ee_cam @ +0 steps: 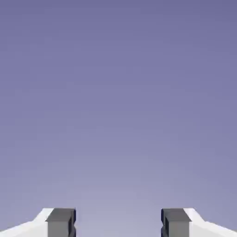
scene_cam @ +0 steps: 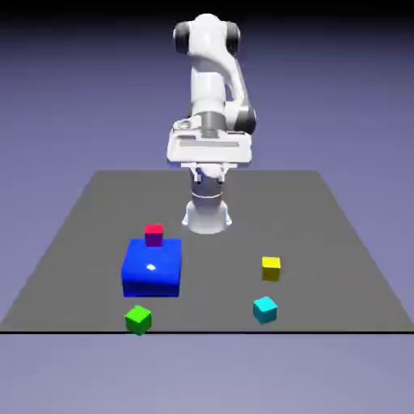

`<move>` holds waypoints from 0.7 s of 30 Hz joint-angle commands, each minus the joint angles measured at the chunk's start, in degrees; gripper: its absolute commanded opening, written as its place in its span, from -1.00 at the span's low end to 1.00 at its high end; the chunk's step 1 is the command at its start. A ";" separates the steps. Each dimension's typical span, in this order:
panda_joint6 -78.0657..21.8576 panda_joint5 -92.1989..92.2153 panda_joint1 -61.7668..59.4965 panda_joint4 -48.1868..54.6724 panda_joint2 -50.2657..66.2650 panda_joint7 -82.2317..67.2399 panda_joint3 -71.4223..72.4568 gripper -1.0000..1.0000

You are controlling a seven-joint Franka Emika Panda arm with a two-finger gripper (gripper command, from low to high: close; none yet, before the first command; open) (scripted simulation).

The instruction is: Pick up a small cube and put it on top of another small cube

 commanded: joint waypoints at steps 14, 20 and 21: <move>10.69 15.71 -4.06 6.87 29.07 -19.16 15.07 0.00; 15.27 22.44 -5.80 9.82 41.53 -27.37 21.53 0.00; 16.03 23.56 -6.09 10.31 43.61 -28.74 22.60 0.00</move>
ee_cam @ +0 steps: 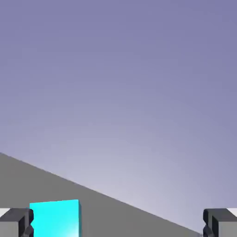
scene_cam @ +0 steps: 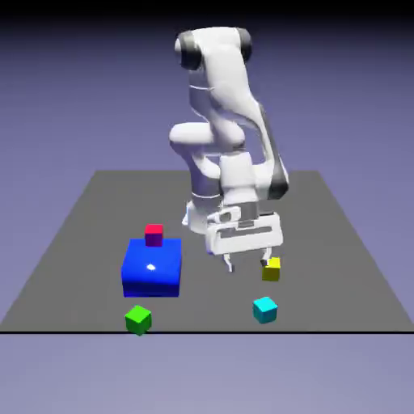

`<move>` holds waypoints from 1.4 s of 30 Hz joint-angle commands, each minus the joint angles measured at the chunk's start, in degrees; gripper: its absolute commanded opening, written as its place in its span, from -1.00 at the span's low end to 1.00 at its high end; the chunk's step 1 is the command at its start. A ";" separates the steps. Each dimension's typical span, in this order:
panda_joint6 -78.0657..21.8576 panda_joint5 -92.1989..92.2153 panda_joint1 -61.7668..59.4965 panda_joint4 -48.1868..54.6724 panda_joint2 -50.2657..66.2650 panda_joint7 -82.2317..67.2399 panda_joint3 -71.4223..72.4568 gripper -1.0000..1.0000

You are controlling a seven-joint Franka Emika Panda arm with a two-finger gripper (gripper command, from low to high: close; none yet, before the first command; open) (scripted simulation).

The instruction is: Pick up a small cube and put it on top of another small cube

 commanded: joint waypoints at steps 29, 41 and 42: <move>3.09 13.69 6.73 -11.47 -5.96 8.47 12.43 -1.00; 9.27 20.54 13.92 -21.49 -11.17 19.77 17.64 -1.00; 10.85 20.23 13.90 -20.91 -9.09 19.33 17.16 -1.00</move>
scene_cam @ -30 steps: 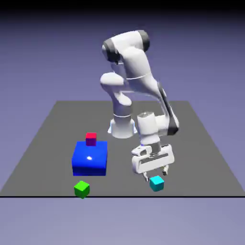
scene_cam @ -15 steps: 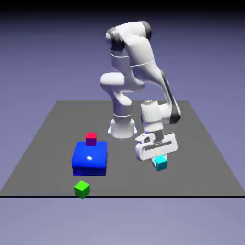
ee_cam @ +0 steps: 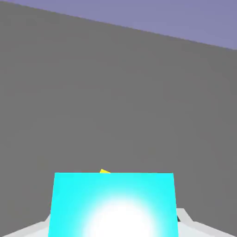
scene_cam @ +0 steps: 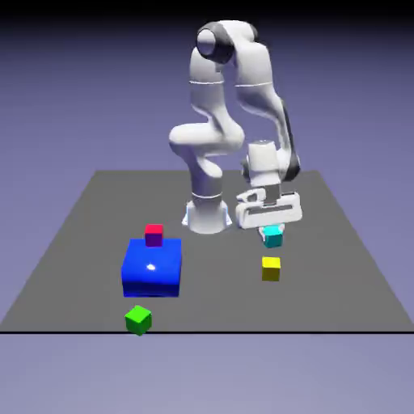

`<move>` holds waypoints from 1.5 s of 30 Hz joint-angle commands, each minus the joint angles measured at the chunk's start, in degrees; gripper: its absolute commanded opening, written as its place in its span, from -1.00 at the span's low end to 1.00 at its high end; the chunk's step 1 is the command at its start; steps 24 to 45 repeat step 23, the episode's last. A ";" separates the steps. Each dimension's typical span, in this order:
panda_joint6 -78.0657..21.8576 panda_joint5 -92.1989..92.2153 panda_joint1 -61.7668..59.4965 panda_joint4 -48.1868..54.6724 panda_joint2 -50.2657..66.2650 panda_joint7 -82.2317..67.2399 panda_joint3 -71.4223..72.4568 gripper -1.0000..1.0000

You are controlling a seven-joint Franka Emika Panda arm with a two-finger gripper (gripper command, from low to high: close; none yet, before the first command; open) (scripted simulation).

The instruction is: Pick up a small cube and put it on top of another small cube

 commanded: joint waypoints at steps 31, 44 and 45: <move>-7.90 1.64 0.09 -2.91 -10.37 2.11 2.39 1.00; -7.90 1.64 0.09 -2.91 -10.37 2.11 2.39 1.00; -7.90 1.64 0.09 -2.91 -10.37 2.11 2.39 1.00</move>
